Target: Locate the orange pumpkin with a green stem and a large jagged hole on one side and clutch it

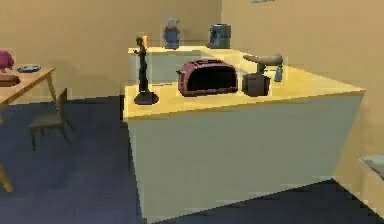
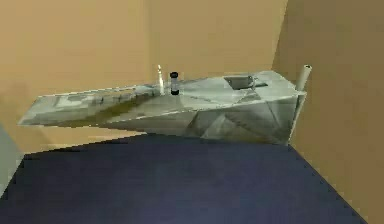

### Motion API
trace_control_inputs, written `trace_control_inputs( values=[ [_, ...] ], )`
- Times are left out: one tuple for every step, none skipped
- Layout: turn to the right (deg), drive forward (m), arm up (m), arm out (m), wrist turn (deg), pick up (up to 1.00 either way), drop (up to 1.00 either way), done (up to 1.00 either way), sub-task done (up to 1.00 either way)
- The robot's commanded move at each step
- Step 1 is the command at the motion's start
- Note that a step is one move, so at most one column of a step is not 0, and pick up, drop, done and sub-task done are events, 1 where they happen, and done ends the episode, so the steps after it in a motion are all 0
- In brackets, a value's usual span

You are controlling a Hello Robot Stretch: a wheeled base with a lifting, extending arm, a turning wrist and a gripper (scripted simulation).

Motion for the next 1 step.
trace_control_inputs(
  values=[
    [-45.0,0.00,0.00,0.00,0.0,0.00,0.00,0.00,0.00]
  ],
)
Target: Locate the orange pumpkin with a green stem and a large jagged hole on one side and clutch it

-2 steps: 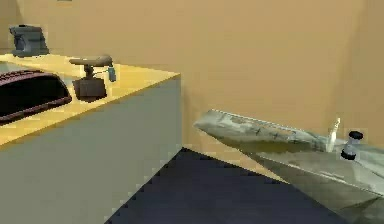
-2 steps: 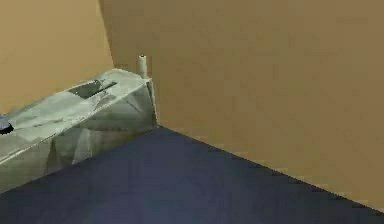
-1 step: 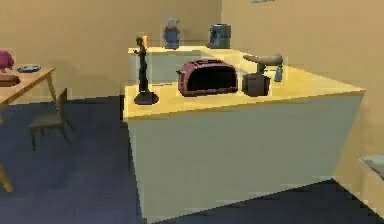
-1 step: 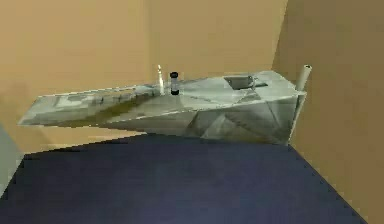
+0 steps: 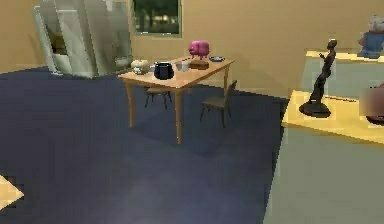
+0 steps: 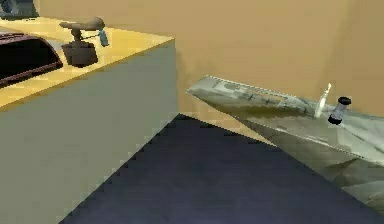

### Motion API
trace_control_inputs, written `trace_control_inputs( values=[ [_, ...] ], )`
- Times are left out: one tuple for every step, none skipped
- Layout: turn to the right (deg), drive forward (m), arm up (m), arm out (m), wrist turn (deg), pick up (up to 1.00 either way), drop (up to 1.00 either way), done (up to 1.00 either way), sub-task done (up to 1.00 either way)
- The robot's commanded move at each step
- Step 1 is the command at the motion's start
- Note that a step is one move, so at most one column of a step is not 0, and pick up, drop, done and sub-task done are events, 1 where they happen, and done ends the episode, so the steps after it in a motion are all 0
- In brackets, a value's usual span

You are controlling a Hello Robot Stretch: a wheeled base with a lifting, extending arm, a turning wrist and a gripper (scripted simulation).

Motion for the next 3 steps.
trace_control_inputs(
  values=[
    [-6.0,0.00,0.00,0.00,0.0,0.00,0.00,0.00,0.00],
    [0.0,1.00,0.00,0.00,0.0,0.00,0.00,0.00,0.00],
    [0.0,0.70,0.00,0.00,0.0,0.00,0.00,0.00,0.00]
  ],
)
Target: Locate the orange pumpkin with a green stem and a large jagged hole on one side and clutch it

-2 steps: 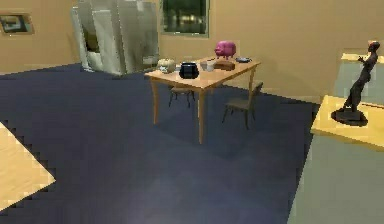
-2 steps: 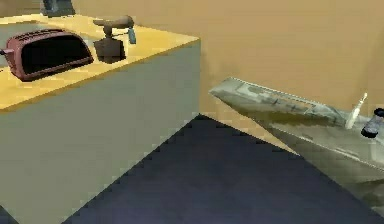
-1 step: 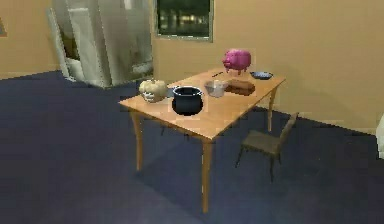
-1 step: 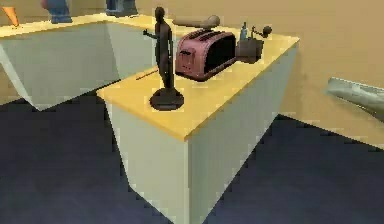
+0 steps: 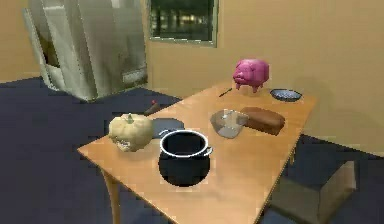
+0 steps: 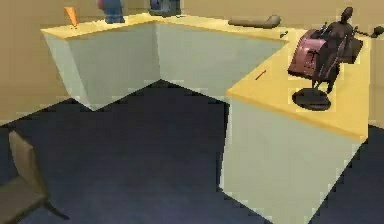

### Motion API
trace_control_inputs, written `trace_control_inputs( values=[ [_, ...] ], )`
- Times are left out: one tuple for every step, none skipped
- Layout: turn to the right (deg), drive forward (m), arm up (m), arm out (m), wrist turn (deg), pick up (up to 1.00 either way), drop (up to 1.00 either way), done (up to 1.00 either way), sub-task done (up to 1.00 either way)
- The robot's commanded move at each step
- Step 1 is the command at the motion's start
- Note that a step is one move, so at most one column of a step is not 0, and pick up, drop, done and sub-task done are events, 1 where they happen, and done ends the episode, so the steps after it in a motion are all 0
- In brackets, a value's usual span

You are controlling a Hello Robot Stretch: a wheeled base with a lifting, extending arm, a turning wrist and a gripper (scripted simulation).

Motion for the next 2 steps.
trace_control_inputs(
  values=[
    [-45.0,0.00,0.00,0.00,0.0,0.00,0.00,0.00,0.00],
    [-45.0,0.00,0.00,0.00,0.0,0.00,0.00,0.00,0.00]
  ],
)
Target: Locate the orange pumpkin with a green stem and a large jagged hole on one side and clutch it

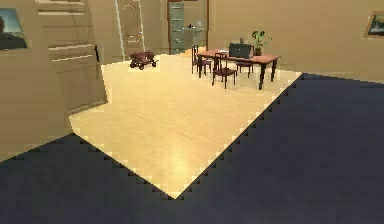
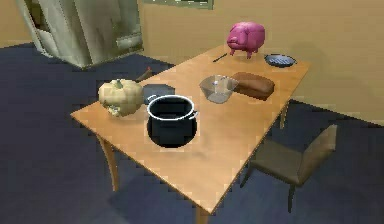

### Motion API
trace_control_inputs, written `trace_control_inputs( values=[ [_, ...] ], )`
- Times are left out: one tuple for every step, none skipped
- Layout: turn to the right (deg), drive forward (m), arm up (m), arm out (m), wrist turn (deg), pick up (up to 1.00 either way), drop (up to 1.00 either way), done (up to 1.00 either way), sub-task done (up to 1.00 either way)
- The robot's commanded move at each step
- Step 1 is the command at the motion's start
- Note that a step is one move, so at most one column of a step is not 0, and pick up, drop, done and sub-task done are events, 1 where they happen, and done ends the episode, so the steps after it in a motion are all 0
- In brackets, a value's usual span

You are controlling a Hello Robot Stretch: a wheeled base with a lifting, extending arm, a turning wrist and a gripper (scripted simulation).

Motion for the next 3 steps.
trace_control_inputs(
  values=[
    [-15.0,0.00,0.00,0.00,0.0,0.00,0.00,0.00,0.00],
    [45.0,0.00,0.00,0.00,0.0,0.00,0.00,0.00,0.00],
    [0.0,0.60,0.00,0.00,0.0,0.00,0.00,0.00,0.00]
  ],
)
